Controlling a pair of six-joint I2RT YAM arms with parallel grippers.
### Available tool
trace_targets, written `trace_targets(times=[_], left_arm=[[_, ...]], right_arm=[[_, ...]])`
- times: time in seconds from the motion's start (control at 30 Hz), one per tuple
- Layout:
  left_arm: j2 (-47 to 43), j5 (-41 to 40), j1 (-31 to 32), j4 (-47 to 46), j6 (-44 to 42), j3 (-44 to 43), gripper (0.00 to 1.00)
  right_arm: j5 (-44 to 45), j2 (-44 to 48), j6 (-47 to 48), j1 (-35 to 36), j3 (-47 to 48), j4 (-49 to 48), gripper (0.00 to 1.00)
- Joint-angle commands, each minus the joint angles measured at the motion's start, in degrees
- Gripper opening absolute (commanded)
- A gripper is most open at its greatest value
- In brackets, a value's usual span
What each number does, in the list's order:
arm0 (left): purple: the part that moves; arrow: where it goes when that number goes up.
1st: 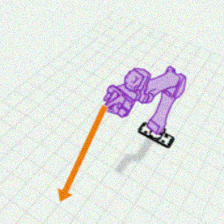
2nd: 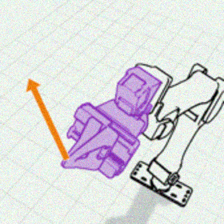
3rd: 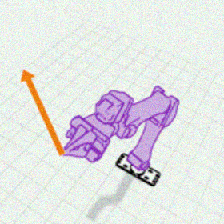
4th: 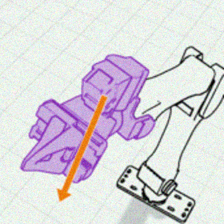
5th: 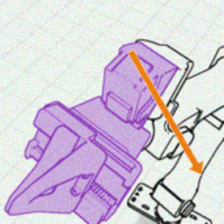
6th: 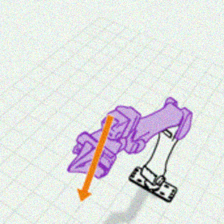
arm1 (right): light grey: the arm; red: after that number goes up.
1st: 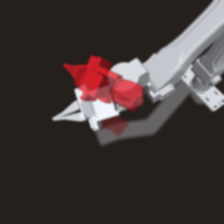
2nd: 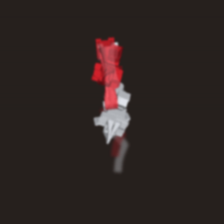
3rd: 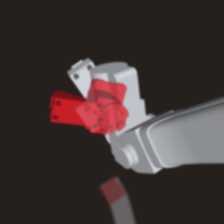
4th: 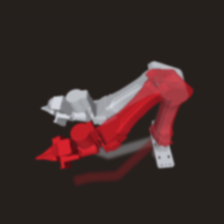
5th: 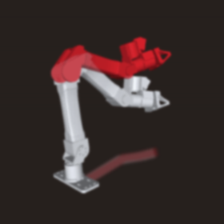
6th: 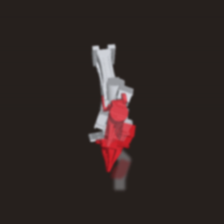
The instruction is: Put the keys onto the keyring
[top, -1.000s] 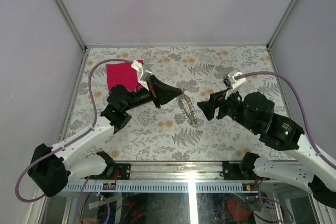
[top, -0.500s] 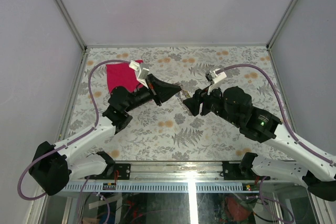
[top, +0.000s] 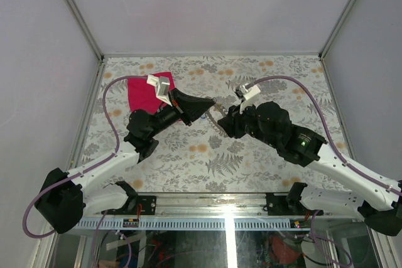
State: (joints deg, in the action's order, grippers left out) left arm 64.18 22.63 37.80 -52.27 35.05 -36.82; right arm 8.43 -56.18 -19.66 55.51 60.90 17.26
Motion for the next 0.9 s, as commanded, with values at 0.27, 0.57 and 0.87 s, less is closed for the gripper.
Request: trace_targets(times=[0.27, 0.57, 0.87], left_arm=[[-1.7, -4.2, -0.4, -3.3, -1.1, -0.4, 0.08], [-4.6, -8.3, -0.4, 12.1, -7.3, -4.9, 0.51], [-5.2, -12.6, -0.5, 42.2, -19.5, -16.6, 0.94]], right_arm=[[1.1, -1.5, 2.1, 0.4, 3.1, -4.0, 0.00], [1.4, -1.0, -0.7, -1.0, 3.7, -2.8, 0.00], [-21.6, -0.4, -13.4, -22.7, -4.1, -10.9, 0.00]])
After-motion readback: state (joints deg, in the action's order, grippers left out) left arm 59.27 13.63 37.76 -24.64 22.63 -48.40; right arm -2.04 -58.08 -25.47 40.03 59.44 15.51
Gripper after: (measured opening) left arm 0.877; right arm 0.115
